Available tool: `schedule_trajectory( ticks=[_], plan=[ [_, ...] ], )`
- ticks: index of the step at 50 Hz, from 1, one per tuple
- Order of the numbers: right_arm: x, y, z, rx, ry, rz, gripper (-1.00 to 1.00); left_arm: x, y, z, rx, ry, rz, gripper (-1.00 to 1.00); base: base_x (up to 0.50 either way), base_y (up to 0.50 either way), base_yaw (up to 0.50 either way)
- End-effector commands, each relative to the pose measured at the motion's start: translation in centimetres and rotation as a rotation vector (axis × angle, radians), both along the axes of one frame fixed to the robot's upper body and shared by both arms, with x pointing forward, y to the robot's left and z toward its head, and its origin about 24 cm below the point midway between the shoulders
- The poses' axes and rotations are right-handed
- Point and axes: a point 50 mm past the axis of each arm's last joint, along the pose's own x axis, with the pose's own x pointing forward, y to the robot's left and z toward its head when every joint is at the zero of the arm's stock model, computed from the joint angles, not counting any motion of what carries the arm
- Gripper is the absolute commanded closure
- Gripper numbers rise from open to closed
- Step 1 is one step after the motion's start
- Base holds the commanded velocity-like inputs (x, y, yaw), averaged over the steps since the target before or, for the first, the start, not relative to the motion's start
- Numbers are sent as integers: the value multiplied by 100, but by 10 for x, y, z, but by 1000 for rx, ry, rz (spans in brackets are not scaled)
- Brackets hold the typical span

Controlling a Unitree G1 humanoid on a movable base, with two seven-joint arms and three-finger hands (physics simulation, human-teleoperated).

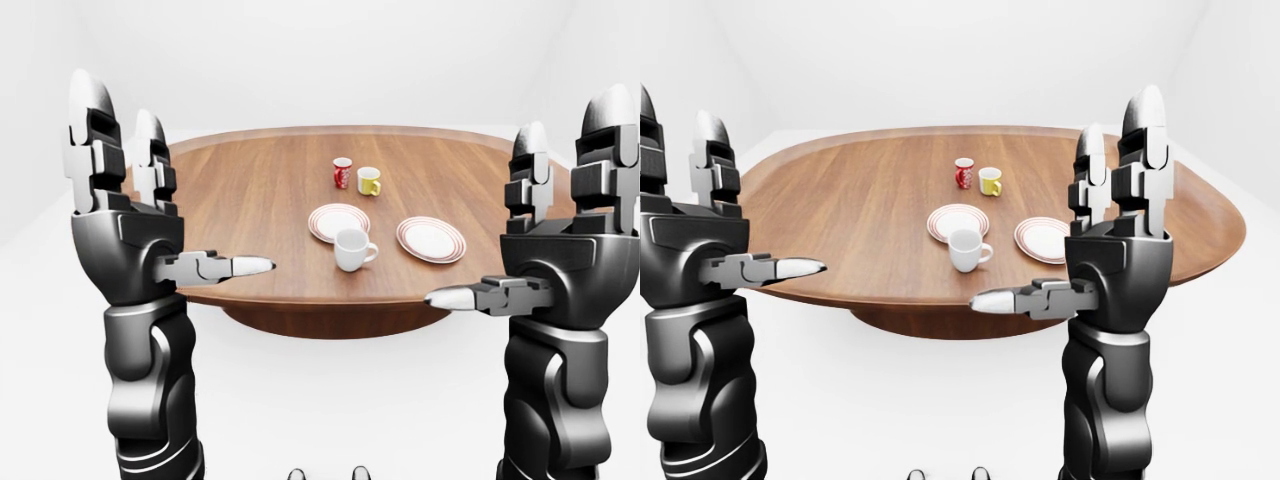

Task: Put the white mug on the left plate.

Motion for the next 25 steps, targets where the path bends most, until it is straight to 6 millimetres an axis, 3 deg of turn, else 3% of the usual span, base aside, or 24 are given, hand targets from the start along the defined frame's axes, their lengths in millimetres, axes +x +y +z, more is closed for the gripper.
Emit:
schedule_trajectory(
  ticks=[1,7,18,25],
  plan=[
    [0,2,-2,-17,12,2,-100,-1,0,2,1,-8,-1,-100,0,50,0],
    [2,3,-5,-52,29,-12,-100,-2,0,3,2,-15,0,-100,0,50,0],
    [-2,-2,-2,30,4,4,-100,-2,0,3,3,-17,-5,-100,0,0,0],
    [-4,-3,1,53,-10,27,-100,-2,0,4,3,-19,-7,-100,46,0,0]
  ],
)
